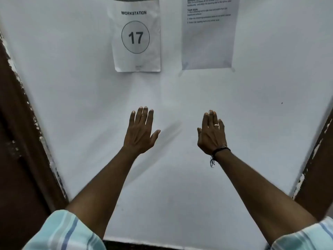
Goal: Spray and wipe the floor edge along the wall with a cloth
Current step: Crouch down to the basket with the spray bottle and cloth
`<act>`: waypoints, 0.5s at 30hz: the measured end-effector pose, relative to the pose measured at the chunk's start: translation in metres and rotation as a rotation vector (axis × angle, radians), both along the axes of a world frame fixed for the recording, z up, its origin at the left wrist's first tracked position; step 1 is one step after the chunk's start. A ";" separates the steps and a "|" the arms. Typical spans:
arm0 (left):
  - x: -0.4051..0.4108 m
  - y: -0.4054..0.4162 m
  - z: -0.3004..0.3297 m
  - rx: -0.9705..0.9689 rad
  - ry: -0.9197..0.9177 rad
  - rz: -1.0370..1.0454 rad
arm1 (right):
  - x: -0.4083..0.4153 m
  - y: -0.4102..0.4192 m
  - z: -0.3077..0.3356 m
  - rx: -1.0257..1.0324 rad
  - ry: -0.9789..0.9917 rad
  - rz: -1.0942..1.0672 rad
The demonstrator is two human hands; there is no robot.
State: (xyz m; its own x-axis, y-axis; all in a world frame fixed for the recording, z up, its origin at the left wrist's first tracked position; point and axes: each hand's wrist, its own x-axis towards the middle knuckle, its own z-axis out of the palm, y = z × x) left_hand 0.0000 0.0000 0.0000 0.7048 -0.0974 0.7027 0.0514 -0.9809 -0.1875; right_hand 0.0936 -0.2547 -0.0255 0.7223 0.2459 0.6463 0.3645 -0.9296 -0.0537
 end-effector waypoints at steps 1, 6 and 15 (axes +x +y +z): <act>-0.003 -0.002 -0.007 -0.013 0.020 0.021 | -0.003 0.000 -0.009 -0.008 0.023 -0.014; -0.028 -0.008 -0.062 -0.117 0.088 0.043 | -0.020 -0.003 -0.063 -0.032 0.132 0.046; -0.101 -0.005 -0.179 -0.191 0.366 0.211 | -0.060 0.000 -0.163 -0.111 0.365 0.150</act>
